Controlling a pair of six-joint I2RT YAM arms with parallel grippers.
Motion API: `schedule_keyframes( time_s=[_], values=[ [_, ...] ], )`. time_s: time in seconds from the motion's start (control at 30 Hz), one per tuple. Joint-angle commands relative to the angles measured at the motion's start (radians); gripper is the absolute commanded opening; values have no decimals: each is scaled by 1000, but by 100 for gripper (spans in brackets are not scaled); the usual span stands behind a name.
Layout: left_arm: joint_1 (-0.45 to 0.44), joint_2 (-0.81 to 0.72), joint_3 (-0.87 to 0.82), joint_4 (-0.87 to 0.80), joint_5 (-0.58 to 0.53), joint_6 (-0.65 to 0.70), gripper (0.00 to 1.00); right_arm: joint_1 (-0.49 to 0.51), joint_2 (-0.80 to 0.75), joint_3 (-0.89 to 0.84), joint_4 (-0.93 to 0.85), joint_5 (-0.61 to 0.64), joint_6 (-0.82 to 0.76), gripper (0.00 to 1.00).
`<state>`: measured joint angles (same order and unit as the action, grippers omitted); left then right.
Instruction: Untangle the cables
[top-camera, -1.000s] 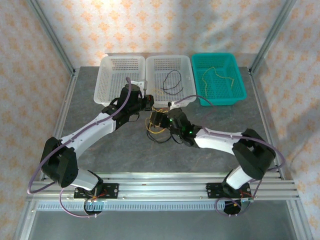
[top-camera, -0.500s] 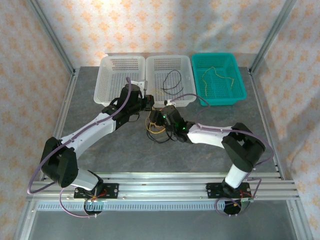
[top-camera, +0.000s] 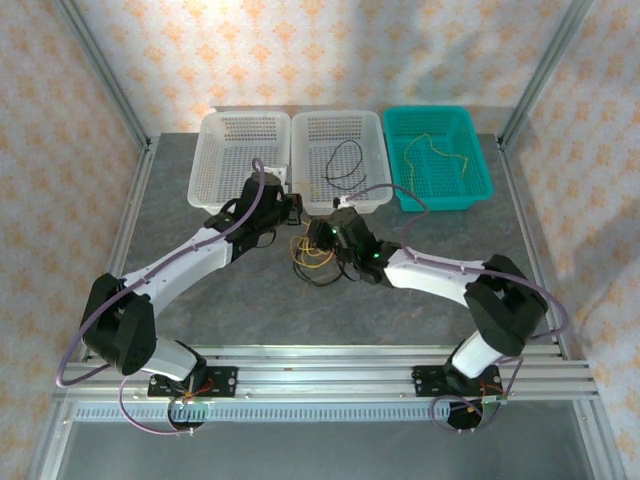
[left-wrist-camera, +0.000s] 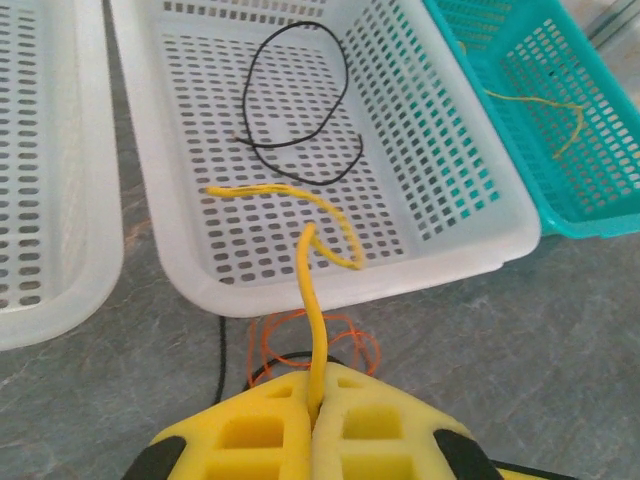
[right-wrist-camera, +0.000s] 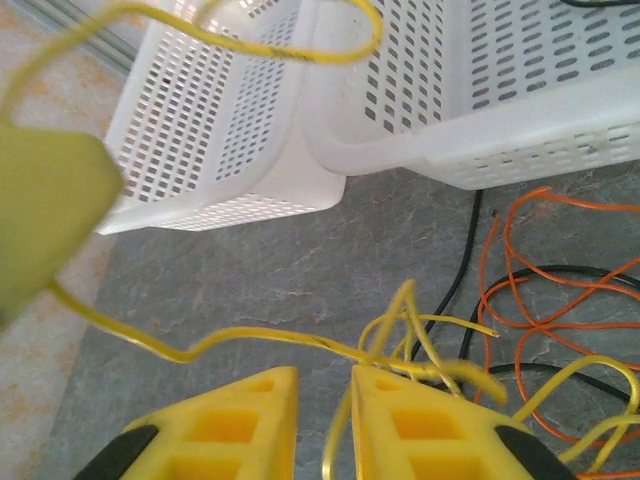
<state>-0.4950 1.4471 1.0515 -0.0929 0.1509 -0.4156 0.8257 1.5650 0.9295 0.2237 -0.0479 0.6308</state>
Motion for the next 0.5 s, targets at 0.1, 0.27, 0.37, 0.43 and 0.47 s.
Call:
schedule_keyframes(
  time_s=[0.1,0.27,0.37,0.43,0.47],
  values=[
    [5,-8,-21,-20,-76,29,0,-21,-123,-9,-89,23,-18,17],
    [6,-10,-11,-24,-81,35,0,-40,-174,-49,-89,-7,-27,19],
    [6,0,6,-28,-64,31,0,-27,-148,-49,-71,-59,-44,26],
    [4,2,10,-33,-63,29,0,-2,-122,-43,-66,-43,-56,31],
    [6,1,10,-32,-63,28,0,6,-111,-40,-67,-36,-58,33]
  ],
)
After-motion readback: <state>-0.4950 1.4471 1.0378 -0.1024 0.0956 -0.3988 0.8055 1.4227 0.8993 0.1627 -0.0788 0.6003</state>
